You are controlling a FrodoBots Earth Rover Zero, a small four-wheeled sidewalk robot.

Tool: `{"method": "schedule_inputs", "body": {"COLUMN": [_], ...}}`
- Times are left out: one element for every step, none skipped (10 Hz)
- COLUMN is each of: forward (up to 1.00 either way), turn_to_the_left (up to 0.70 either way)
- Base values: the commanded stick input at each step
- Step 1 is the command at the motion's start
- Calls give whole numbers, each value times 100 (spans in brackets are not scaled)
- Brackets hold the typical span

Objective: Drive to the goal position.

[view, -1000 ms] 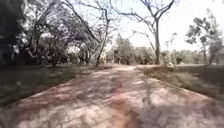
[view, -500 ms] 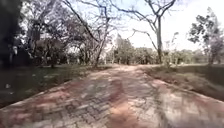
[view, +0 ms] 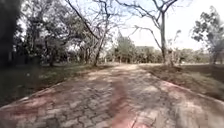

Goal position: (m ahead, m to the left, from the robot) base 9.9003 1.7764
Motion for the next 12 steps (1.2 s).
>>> {"method": "schedule_inputs", "body": {"forward": [85,85,85,85,85,85,85,85,85,85,85,85], "turn_to_the_left": [-30,-13,0,0,0,0,0,0,0,0,0,0]}}
